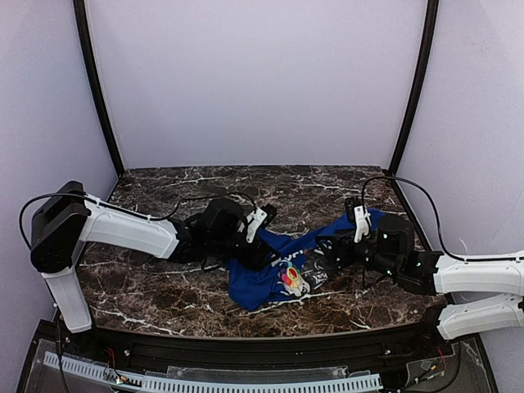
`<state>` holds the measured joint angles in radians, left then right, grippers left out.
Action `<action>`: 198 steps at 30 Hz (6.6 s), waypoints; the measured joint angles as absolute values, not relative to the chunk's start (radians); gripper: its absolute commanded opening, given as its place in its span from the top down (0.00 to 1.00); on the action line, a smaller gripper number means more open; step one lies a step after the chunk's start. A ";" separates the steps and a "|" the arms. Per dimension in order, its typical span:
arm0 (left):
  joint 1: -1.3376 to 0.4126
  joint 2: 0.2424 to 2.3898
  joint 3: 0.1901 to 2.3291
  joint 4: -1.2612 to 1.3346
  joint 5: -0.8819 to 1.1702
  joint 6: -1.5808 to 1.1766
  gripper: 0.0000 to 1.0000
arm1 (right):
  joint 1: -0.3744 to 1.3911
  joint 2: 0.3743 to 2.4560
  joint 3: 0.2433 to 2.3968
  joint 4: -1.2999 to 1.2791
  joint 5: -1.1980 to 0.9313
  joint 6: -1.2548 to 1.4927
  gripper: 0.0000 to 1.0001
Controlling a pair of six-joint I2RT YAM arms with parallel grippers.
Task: Remove the brooch from the garment
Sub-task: Pick up the brooch from the crumpled clothing, then pass from the left arm to the right, then open the brooch with the crumpled clothing.
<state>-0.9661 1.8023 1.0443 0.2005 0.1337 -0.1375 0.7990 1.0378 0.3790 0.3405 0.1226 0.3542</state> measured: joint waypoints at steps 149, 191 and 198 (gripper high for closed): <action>-0.964 1.628 0.905 0.286 0.430 0.034 0.59 | 0.867 1.232 0.530 0.332 -0.477 0.042 1.00; -0.980 1.615 0.850 0.413 0.566 0.011 0.99 | 0.878 1.251 0.533 0.381 -0.549 0.045 0.62; -0.980 1.612 0.847 0.419 0.569 0.010 0.99 | 0.878 1.267 0.529 0.402 -0.554 0.053 0.69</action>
<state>-0.9802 1.6115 0.8467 0.4191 0.5690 0.0101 0.8783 1.2667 0.5293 0.4019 -0.5541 0.0532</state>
